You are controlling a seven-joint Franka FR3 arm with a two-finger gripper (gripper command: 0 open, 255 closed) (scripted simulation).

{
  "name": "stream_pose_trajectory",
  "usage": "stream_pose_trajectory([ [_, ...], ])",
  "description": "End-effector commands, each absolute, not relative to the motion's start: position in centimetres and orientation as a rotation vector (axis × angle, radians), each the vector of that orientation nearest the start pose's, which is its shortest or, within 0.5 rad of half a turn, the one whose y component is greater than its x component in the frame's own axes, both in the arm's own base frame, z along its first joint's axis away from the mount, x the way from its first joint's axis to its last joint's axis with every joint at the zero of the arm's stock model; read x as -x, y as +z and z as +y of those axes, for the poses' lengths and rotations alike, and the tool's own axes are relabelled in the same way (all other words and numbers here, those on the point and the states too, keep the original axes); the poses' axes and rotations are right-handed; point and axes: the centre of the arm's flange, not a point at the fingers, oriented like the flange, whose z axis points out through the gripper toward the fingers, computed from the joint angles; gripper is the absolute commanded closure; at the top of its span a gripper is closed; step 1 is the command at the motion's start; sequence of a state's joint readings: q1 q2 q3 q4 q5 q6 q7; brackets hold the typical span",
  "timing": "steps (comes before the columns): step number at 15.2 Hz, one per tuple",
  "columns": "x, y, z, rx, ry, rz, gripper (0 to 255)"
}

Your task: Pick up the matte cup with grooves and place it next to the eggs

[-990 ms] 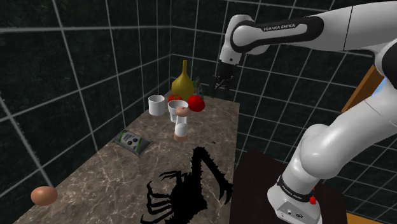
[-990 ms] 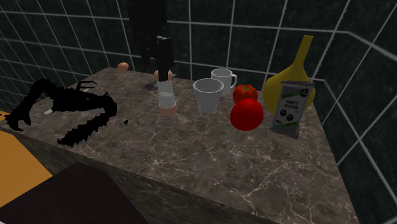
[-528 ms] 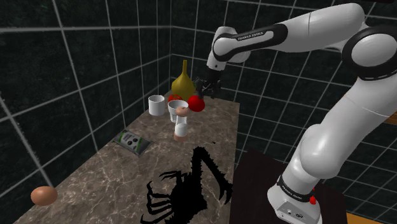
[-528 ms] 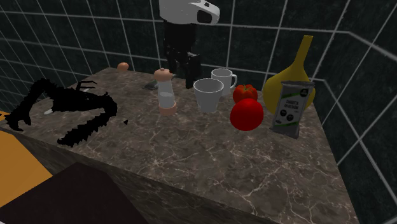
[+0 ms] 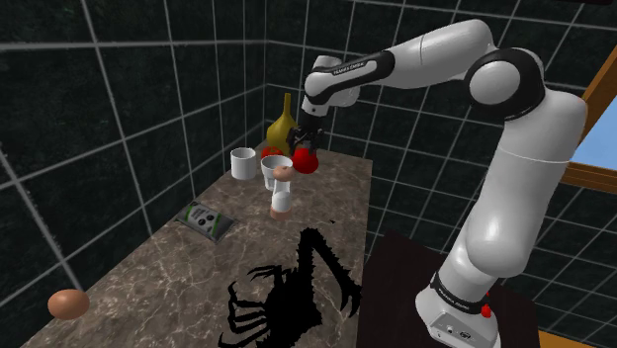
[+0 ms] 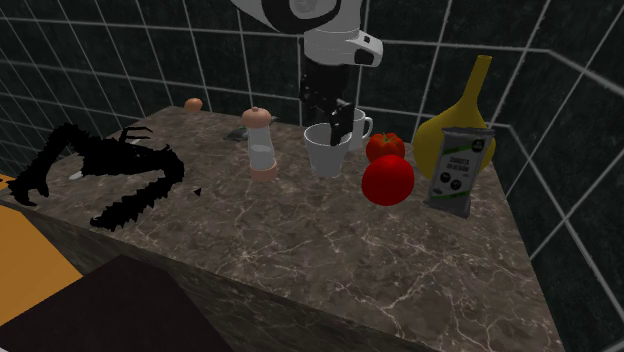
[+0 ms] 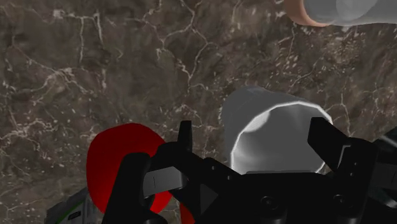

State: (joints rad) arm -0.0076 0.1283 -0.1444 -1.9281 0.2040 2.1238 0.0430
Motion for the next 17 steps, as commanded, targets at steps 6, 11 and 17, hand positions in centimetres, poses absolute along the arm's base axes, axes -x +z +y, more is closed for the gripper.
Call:
stream_pose_trajectory([
  [6,-64.9,39.3,-9.5,2.937,-0.151,0.479,0],
  [11,-65.3,36.7,-9.2,2.937,-0.151,0.479,0],
  [17,-65.4,35.9,-9.0,2.937,-0.151,0.479,0],
])
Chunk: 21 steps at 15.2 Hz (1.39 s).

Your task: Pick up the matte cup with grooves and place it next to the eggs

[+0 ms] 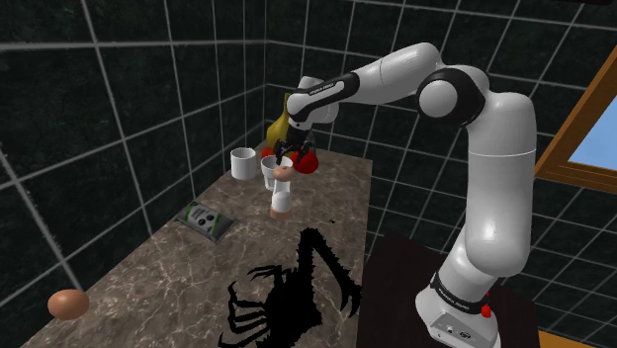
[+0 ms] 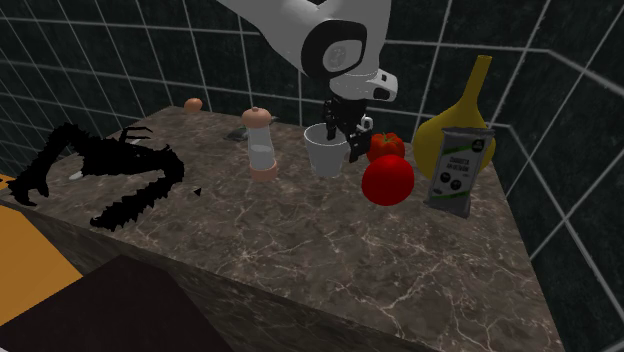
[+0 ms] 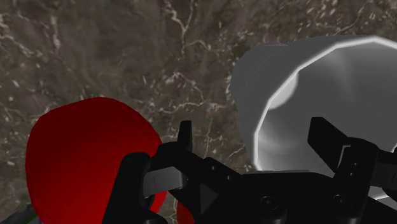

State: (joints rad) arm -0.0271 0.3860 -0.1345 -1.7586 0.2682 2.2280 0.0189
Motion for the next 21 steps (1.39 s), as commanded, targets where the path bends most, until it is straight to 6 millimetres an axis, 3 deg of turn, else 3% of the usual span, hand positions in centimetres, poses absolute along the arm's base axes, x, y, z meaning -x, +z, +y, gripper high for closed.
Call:
stream_pose_trajectory([
  [1,-65.4,35.9,-9.0,2.937,-0.151,0.479,0],
  [3,-65.4,35.9,-9.0,2.937,-0.15,0.479,0],
  [4,-65.4,35.9,-9.0,2.937,-0.15,0.479,255],
  [13,-65.4,35.9,-9.0,2.937,-0.151,0.479,255],
  [21,-65.4,40.1,-9.0,2.937,-0.151,0.479,255],
])
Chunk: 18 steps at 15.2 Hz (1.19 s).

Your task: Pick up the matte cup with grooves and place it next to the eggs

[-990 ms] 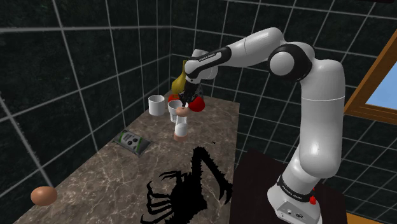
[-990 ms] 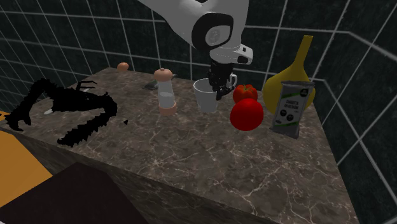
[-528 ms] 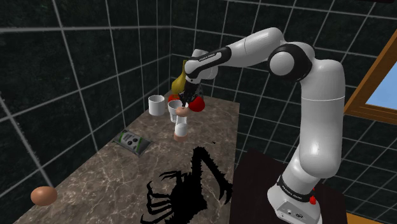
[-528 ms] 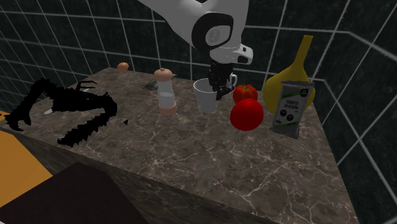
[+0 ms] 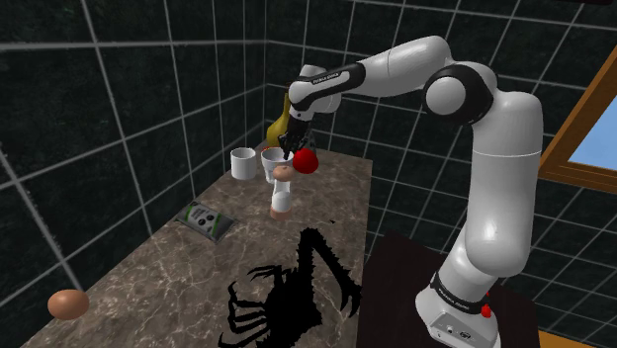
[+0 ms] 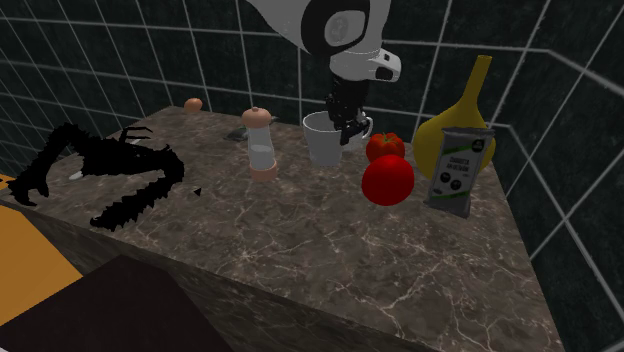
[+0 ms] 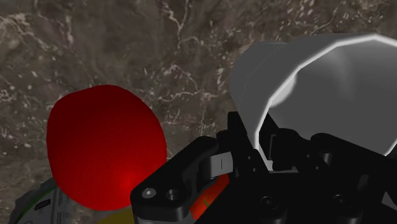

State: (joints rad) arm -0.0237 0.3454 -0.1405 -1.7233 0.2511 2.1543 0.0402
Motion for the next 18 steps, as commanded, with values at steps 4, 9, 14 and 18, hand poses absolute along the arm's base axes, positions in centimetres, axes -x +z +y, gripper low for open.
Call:
stream_pose_trajectory([
  [4,-65.4,42.2,-9.0,2.937,-0.151,0.479,255],
  [9,-65.4,44.8,-9.0,2.937,-0.151,0.479,255],
  [14,-65.4,47.5,-9.0,2.937,-0.151,0.479,255],
  [18,-65.4,49.6,-9.0,2.937,-0.151,0.479,255],
])
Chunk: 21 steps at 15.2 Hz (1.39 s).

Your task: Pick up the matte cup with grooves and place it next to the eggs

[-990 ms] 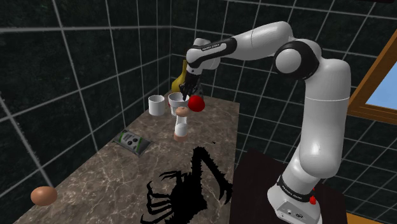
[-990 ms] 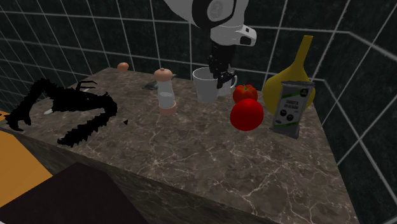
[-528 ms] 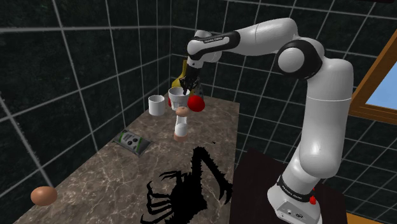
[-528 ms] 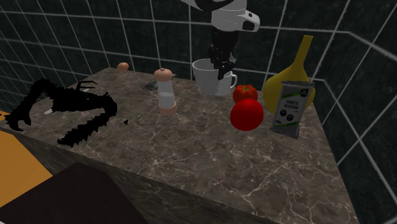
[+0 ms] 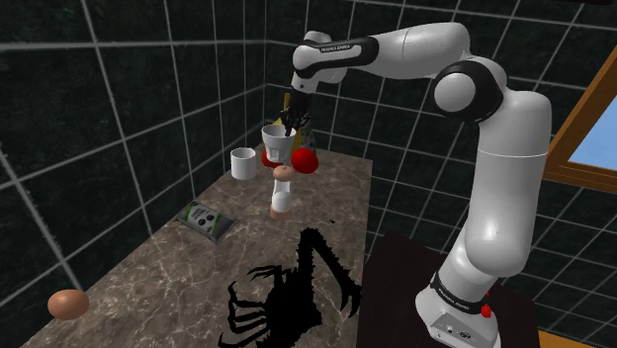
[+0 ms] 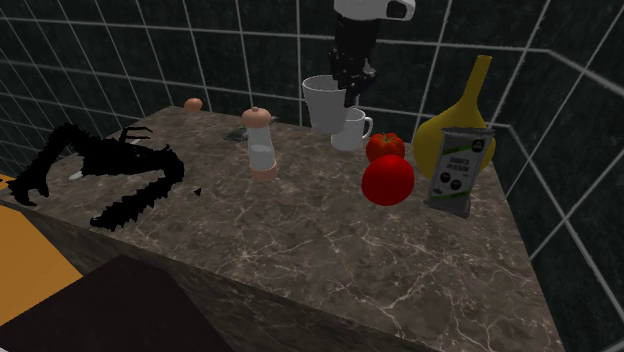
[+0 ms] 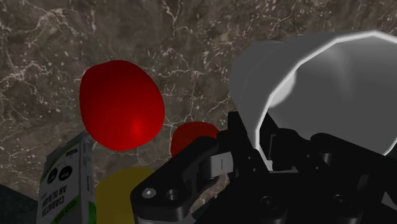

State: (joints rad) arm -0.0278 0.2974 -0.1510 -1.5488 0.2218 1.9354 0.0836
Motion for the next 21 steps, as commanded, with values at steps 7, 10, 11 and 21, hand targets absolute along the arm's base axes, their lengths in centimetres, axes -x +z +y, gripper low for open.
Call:
stream_pose_trajectory([
  [7,-65.4,53.3,-9.0,2.937,-0.151,0.479,255],
  [10,-65.0,53.9,-7.8,2.937,-0.151,0.479,255],
  [11,-64.6,53.9,-6.5,2.937,-0.151,0.479,255],
  [21,-61.0,54.0,6.2,2.937,-0.151,0.479,255],
])
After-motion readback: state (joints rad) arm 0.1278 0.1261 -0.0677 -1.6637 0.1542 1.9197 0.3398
